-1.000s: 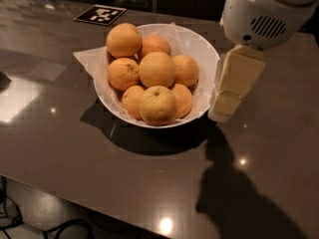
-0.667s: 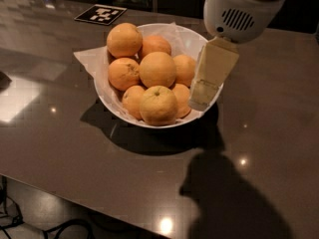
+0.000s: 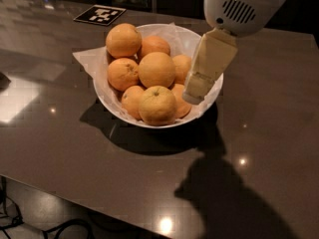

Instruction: Pick orange from white bowl

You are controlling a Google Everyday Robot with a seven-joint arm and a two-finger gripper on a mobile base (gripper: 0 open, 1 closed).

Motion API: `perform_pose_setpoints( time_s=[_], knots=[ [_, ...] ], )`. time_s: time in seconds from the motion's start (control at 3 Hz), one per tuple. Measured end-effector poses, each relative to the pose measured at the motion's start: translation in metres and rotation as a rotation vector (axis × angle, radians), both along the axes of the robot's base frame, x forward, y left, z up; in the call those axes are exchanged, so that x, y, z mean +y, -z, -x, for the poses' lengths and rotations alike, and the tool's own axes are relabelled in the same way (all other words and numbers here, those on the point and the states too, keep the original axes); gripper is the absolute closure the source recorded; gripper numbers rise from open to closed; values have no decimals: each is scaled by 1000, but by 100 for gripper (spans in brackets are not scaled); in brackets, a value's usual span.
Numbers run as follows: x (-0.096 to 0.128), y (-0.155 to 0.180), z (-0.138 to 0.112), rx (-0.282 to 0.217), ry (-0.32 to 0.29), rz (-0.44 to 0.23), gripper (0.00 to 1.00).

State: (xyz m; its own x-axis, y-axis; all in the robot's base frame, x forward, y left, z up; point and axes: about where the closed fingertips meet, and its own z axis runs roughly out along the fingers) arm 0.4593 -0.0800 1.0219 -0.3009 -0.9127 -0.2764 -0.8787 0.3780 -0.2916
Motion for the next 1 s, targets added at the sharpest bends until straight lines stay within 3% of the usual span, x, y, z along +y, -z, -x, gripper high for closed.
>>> perform_pose_setpoints(
  time_s=[0.33,0.67,1.0],
  knots=[
    [28,-6,-10,-1,-9,-29,0],
    [52,-1,-27,33,-6,-43,0],
    [62,9,-45,71,17,-46,0]
  ],
)
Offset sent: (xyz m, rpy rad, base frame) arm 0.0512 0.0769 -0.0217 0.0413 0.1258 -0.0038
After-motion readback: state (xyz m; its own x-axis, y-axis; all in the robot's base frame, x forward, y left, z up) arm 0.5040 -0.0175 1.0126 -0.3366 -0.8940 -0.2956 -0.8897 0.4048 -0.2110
